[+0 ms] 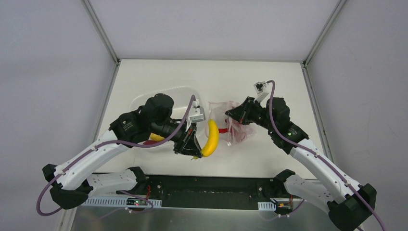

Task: Place the food in the zip-top bag and seal the zipper
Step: Place the fake fruit in the zipper food storage bag.

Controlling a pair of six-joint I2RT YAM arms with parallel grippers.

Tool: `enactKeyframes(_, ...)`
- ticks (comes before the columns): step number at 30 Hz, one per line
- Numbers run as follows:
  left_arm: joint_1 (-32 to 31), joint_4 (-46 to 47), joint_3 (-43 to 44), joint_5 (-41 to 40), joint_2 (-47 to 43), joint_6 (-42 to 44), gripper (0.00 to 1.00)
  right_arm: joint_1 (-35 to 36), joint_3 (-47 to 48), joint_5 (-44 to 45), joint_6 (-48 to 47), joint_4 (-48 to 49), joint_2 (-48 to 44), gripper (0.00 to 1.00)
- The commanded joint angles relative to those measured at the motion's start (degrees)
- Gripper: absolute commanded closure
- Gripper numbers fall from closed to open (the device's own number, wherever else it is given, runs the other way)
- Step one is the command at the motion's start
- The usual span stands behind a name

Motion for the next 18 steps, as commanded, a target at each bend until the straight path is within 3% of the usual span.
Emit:
enactKeyframes(1, -0.4, -0.3, 4.0, 5.6, 2.3, 4.9, 1.0, 0.1, 3.0, -0.7, 0.0, 3.1, -1.0, 1.0)
enactKeyframes(5, -0.4, -3.4, 6.1, 3.2, 5.6, 8.1, 1.0, 0.1, 3.1, -2.0, -0.1, 3.3, -1.2, 1.0)
enactKeyframes(18, 1.1, -25.0, 27.1, -10.1, 27.6, 17.4, 1.0, 0.6, 2.8, -6.1, -1.8, 2.9, -3.6, 1.0)
